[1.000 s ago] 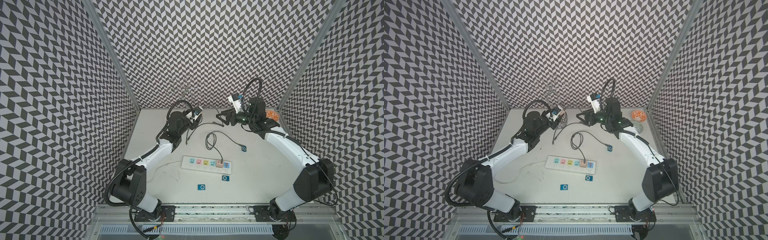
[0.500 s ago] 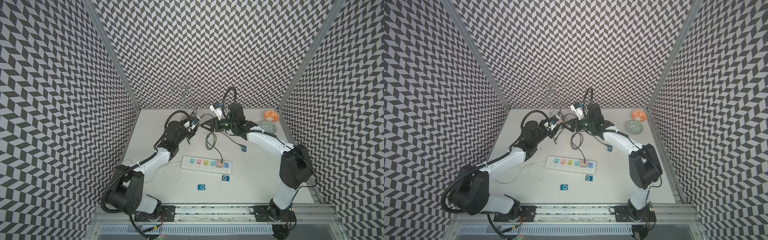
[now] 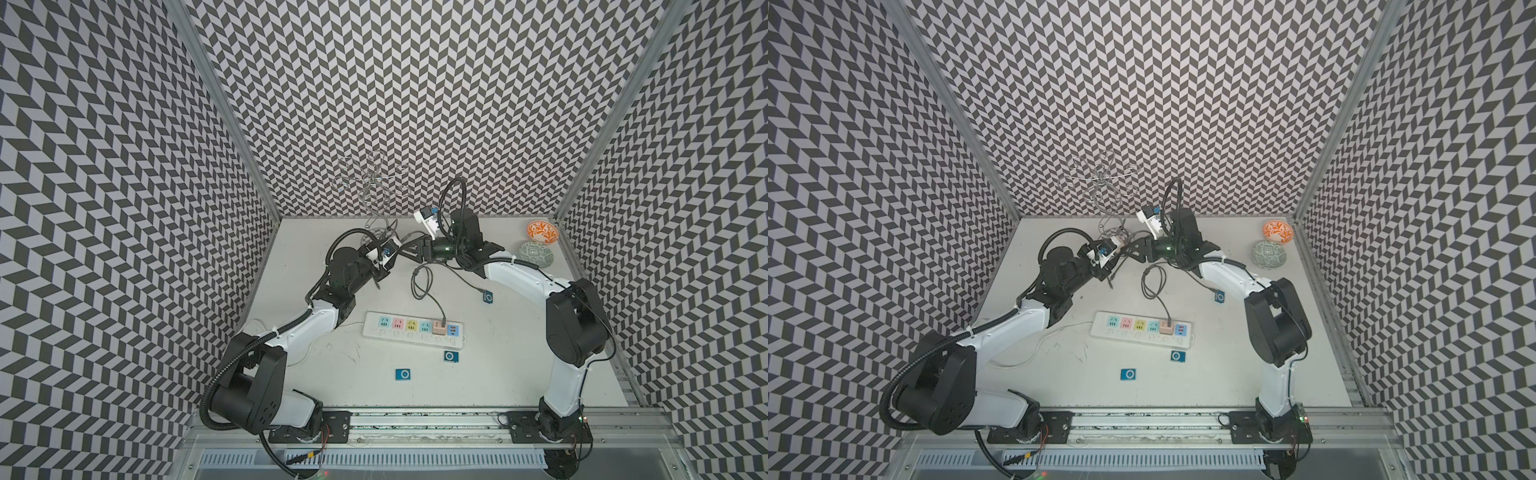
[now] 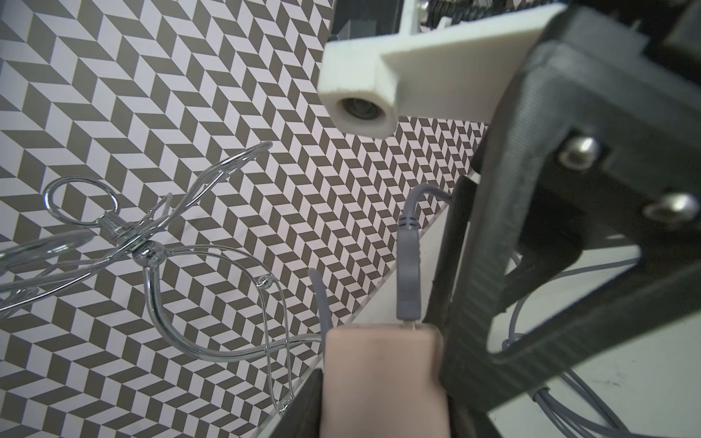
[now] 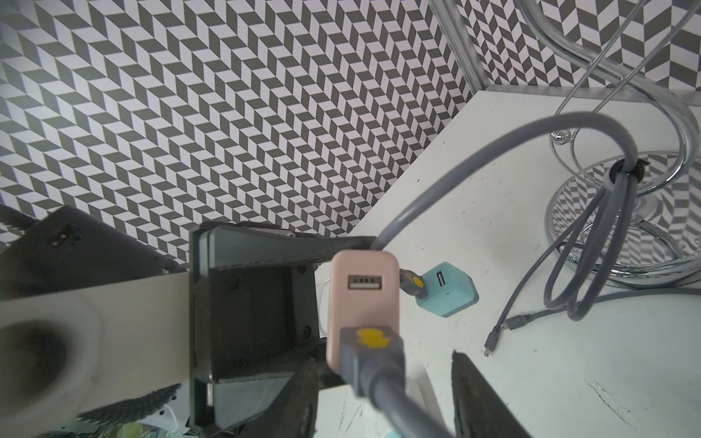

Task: Charge mp3
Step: Pick up the plug from the center of the board.

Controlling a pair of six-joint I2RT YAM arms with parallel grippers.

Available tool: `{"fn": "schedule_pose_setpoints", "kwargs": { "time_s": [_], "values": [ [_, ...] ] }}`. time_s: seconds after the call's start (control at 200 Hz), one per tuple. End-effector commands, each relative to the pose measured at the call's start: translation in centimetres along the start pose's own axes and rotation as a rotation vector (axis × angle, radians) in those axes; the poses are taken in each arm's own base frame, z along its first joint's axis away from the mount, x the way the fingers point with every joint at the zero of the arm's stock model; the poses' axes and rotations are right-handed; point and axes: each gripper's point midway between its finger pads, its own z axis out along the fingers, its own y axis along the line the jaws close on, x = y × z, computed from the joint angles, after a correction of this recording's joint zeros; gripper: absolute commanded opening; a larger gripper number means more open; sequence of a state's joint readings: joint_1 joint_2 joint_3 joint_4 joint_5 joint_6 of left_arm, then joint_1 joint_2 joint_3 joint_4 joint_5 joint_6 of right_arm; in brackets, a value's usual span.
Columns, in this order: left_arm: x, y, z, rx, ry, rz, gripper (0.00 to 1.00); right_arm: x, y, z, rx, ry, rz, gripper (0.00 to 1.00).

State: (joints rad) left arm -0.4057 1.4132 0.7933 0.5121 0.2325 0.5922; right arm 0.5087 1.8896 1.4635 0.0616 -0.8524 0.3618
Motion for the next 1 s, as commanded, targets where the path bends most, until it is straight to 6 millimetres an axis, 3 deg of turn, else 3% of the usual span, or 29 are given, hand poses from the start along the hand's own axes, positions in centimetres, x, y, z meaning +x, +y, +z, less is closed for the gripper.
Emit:
{"fn": "schedule_pose_setpoints", "kwargs": {
  "time_s": [0.0, 0.165, 0.315, 0.551, 0.746, 0.996],
  "values": [
    [-3.1, 1.0, -1.0, -0.030, -0.107, 0.060, 0.20, -1.6, 1.5, 0.6, -0.074, -0.038, -0.054, 0.54],
    [-2.7, 0.8, -0.9, -0.027, -0.098, 0.073, 0.20, -1.5, 0.9, 1.5, -0.084, -0.024, -0.012, 0.39],
    [-2.4, 0.7, -0.9, -0.028, -0.086, 0.085, 0.20, -1.3, 0.9, 2.3, -0.104, -0.017, 0.012, 0.37],
    [-1.2, 0.9, -0.9, -0.051, -0.043, 0.067, 0.27, -1.1, 0.0, 3.4, -0.105, 0.001, 0.025, 0.14],
    [1.9, 1.2, -1.0, -0.068, 0.037, -0.062, 0.39, -0.7, -1.1, 4.1, -0.085, 0.017, 0.020, 0.10],
    [3.7, 0.7, -1.1, -0.050, 0.087, -0.150, 0.54, 0.5, -2.8, 4.8, -0.034, 0.058, 0.047, 0.10]
  ]
}}
